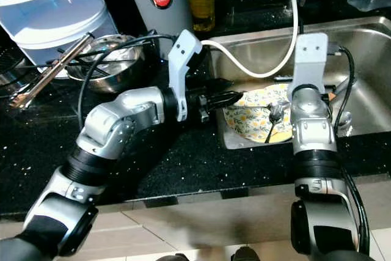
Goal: Kitchen organization
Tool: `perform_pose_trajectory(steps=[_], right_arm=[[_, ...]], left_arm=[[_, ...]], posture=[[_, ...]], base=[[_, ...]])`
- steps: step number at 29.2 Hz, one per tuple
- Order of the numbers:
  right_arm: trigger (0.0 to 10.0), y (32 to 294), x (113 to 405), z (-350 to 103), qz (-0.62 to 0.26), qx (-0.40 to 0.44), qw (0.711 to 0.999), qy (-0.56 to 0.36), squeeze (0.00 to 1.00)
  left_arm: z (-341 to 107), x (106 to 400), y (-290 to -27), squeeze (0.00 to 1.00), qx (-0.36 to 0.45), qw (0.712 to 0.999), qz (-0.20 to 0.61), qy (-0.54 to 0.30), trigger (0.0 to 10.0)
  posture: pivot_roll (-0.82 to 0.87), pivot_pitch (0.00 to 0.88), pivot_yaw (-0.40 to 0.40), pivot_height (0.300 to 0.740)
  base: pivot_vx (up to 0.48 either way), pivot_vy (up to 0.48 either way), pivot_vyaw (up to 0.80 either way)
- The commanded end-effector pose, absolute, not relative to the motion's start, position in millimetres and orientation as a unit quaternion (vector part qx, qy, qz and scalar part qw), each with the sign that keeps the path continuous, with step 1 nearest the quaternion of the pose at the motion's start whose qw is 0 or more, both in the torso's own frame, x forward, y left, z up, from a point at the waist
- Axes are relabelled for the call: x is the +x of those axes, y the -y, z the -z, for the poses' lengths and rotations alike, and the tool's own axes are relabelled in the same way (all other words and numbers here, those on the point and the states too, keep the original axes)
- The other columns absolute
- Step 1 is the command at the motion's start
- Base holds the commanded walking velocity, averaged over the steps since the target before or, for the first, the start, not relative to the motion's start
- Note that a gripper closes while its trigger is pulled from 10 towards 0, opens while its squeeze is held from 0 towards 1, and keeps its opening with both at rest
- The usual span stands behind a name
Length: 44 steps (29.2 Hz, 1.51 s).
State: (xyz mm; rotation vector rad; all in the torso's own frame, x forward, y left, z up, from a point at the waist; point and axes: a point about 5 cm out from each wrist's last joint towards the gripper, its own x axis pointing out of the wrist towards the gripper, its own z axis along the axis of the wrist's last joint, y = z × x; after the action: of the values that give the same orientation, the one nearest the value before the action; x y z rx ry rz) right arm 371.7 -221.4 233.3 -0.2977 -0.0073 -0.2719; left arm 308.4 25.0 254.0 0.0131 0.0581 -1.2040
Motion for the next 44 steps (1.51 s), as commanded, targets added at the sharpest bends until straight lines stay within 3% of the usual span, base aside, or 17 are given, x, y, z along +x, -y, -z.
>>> perform_pose_trajectory(steps=[1, 2, 5, 6, 7, 10, 11, 12, 17, 18, 26, 27, 28, 34, 37, 40, 44], right_arm=[[10.0, 213.3, 368.1, -209.7, 0.113, -0.15, 0.982, -0.035, 0.0], [10.0, 211.9, 367.1, -210.3, 0.111, -0.15, 0.982, -0.034, 0.12], [10.0, 211.5, 365.9, -210.2, 0.11, -0.151, 0.982, -0.034, 0.12], [10.0, 211.1, 365.2, -209.3, 0.107, -0.148, 0.983, -0.035, 0.42], [10.0, 208.9, 363.5, -208.2, 0.1, -0.143, 0.984, -0.034, 0.43], [10.0, 201.6, 362.9, -210.6, 0.08, -0.142, 0.986, -0.02, 0.38], [10.0, 197.7, 363.2, -212.6, 0.07, -0.141, 0.987, -0.014, 0.3], [10.0, 192.3, 363.9, -215.2, 0.057, -0.139, 0.989, -0.007, 0.0], [10.0, 189.3, 365.4, -214.1, 0.047, -0.145, 0.988, -0.012, 0.0], [10.0, 188.7, 365.8, -212.4, 0.042, -0.153, 0.987, -0.019, 1.0], [10.0, 192.4, 364.4, -216.7, 0.043, -0.145, 0.988, -0.011, 1.0], [10.0, 192.3, 363.4, -225.9, 0.04, -0.134, 0.99, 0.018, 0.85], [10.0, 191.8, 362.8, -231.1, 0.039, -0.13, 0.99, 0.033, 0.0], [10.0, 190.9, 342.4, -281.4, 0.027, -0.067, 0.979, 0.189, 0.0], [10.0, 189.8, 333.5, -289.6, 0.012, -0.048, 0.975, 0.216, 0.0], [10.0, 170.7, 305.2, -298.9, -0.086, 0.034, 0.962, 0.257, 0.0], [10.0, 143.4, 297.0, -291.1, -0.152, 0.074, 0.952, 0.254, 0.0]], left_arm=[[-252.9, 308.1, -24.4, 0.0, -0.006, 0.82, 0.572, -0.025, 10.0], [-252.3, 308.4, -23.3, 0.0, -0.008, 0.819, 0.573, -0.025, 10.0], [-251.6, 308.9, -22.0, 0.0, -0.011, 0.818, 0.575, -0.025, 10.0], [-251.4, 309.3, -21.3, 0.0, -0.011, 0.817, 0.576, -0.025, 10.0], [-252.0, 309.8, -20.0, 0.0, -0.013, 0.814, 0.58, -0.023, 10.0], [-252.8, 310.1, -19.6, 0.0, -0.014, 0.811, 0.584, -0.022, 10.0], [-253.2, 310.3, -19.7, 0.0, -0.015, 0.81, 0.586, -0.022, 10.0], [-253.8, 310.7, -19.8, 0.0, -0.017, 0.809, 0.587, -0.021, 10.0], [-254.3, 311.9, -18.9, 0.0, -0.017, 0.809, 0.587, -0.02, 10.0], [-254.9, 312.5, -18.2, 0.0, -0.018, 0.81, 0.587, -0.018, 10.0], [-257.6, 314.9, -18.3, 0.0, -0.019, 0.814, 0.58, -0.008, 10.0], [-258.6, 315.4, -20.5, 0.0, -0.02, 0.817, 0.576, -0.005, 10.0], [-258.9, 315.8, -21.3, 0.0, -0.019, 0.819, 0.573, -0.004, 10.0], [-263.9, 320.8, -34.6, 0.0, -0.012, 0.849, 0.527, 0.028, 10.0], [-265.0, 322.9, -41.6, 0.0, 0.008, 0.865, 0.5, 0.043, 10.0], [-275.5, 327.8, -69.0, 0.0, 0.129, 0.911, 0.374, 0.115, 10.0], [-286.9, 327.0, -90.2, 0.0, 0.141, 0.94, 0.267, 0.16, 10.0]], posture=[[-0.13, 0.146, 0.185, 0.74], [-0.15, 0.143, 0.193, 0.74], [-0.15, 0.142, 0.197, 0.74], [-0.16, 0.141, 0.201, 0.74], [-0.16, 0.141, 0.201, 0.74], [-0.18, 0.137, 0.225, 0.74], [-0.19, 0.137, 0.234, 0.74], [-0.19, 0.137, 0.234, 0.74], [-0.2, 0.132, 0.235, 0.74], [-0.2, 0.131, 0.234, 0.74], [-0.18, 0.116, 0.212, 0.74], [-0.17, 0.114, 0.21, 0.74], [-0.17, 0.11, 0.205, 0.74], [-0.14, 0.096, 0.18, 0.74], [-0.12, 0.091, 0.169, 0.74], [-0.09, 0.075, 0.137, 0.74], [-0.05, 0.059, 0.115, 0.74]], base=[[0.0, 0.0, 0.0], [0.0, 0.0, 0.0], [0.0, 0.0, 0.0], [0.0, 0.0, 0.0], [0.0, 0.0, 0.0], [0.0, 0.0, 0.0], [0.0, 0.0, 0.0], [0.0, 0.0, 0.0], [0.0, 0.0, 0.0], [0.0, 0.0, 0.0], [0.0, 0.0, 0.0], [0.0, 0.0, 0.0], [0.0, 0.0, 0.0], [0.0, 0.0, 0.0], [0.0, 0.0, 0.0], [0.0, 0.0, 0.0], [0.0, 0.0, 0.0]])
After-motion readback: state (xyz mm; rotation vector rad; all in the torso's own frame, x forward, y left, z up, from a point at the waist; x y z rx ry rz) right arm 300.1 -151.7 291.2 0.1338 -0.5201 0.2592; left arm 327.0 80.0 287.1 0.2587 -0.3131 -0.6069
